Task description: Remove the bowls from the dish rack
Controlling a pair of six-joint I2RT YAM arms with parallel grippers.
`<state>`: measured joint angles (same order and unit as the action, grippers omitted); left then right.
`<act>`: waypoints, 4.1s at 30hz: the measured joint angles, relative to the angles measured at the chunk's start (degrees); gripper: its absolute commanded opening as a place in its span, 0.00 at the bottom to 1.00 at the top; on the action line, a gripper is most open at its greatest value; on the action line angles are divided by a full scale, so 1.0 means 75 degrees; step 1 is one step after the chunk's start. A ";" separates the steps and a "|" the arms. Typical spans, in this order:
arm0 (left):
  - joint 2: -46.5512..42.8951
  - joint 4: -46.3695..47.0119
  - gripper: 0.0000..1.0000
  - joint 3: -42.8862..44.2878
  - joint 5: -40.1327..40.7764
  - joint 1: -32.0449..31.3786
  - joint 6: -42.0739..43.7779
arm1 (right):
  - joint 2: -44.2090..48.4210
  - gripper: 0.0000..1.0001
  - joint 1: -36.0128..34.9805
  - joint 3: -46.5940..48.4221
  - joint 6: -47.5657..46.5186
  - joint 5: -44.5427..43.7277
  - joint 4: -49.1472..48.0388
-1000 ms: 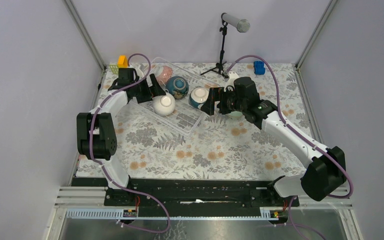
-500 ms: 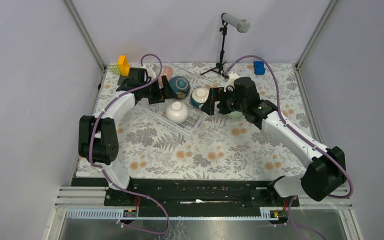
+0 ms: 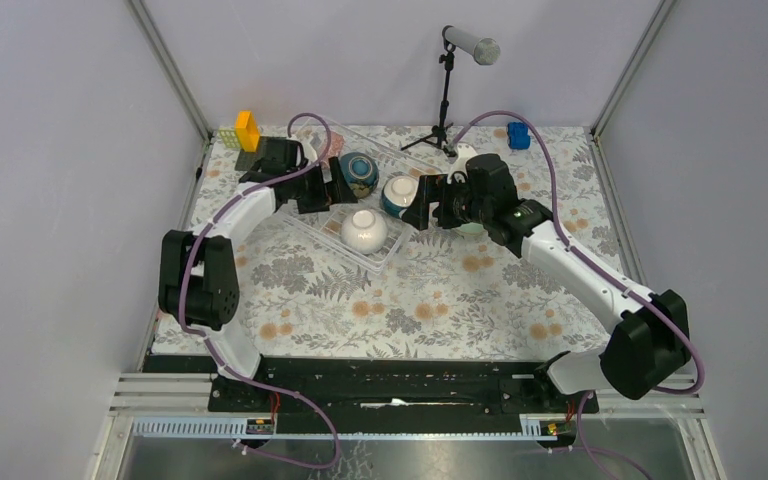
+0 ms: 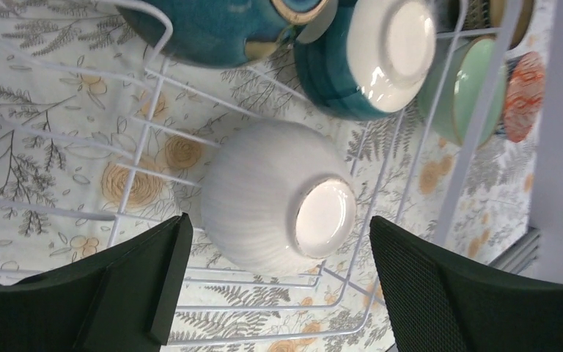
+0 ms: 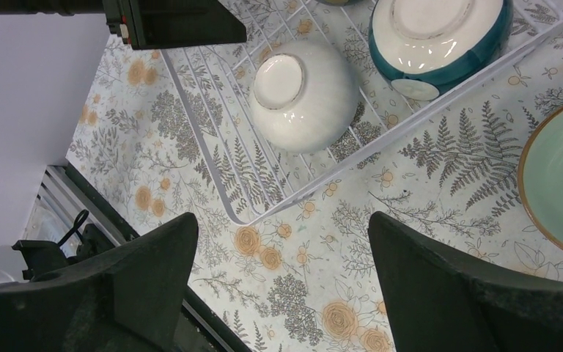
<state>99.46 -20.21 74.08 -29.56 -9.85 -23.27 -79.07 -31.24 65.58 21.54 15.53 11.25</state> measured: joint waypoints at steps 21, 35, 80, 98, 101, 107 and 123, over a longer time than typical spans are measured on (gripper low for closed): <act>0.0219 -0.1134 0.65 0.0510 0.2527 -0.1262 0.0530 | -0.1003 0.74 0.0000 0.0545 0.0326 0.0032 0.0032; 0.0478 -0.0734 0.34 0.0425 0.2535 -0.1262 0.0466 | -0.2614 0.68 -0.0131 0.1970 0.0420 0.0361 0.0093; -0.2594 0.0810 0.51 -0.1711 0.2296 -0.0289 -0.1078 | -0.6353 1.00 -0.0519 0.4575 0.1915 0.1035 0.0519; -0.1256 0.0452 0.45 -0.1600 0.2836 -0.0286 -0.1081 | -0.6292 1.00 -0.0609 0.3515 0.3025 0.1064 -0.2008; -0.1148 0.0516 0.43 -0.1553 0.2838 -0.0289 -0.1078 | -0.6295 1.00 -0.0615 0.3515 0.3057 0.1017 -0.2014; -0.0994 0.0551 0.35 -0.1501 0.2859 -0.0286 -0.1035 | -0.6292 1.00 -0.0676 0.3526 0.2932 0.0667 -0.1836; -0.0592 0.1035 0.33 -0.1440 0.2535 -0.0286 -0.1174 | -0.5831 1.00 -0.0717 0.3025 0.4191 0.0035 -0.1160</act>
<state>95.02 -12.45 63.29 -10.55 -11.99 -32.08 -122.80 -36.62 88.27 52.97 15.79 2.55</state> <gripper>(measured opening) 0.329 0.993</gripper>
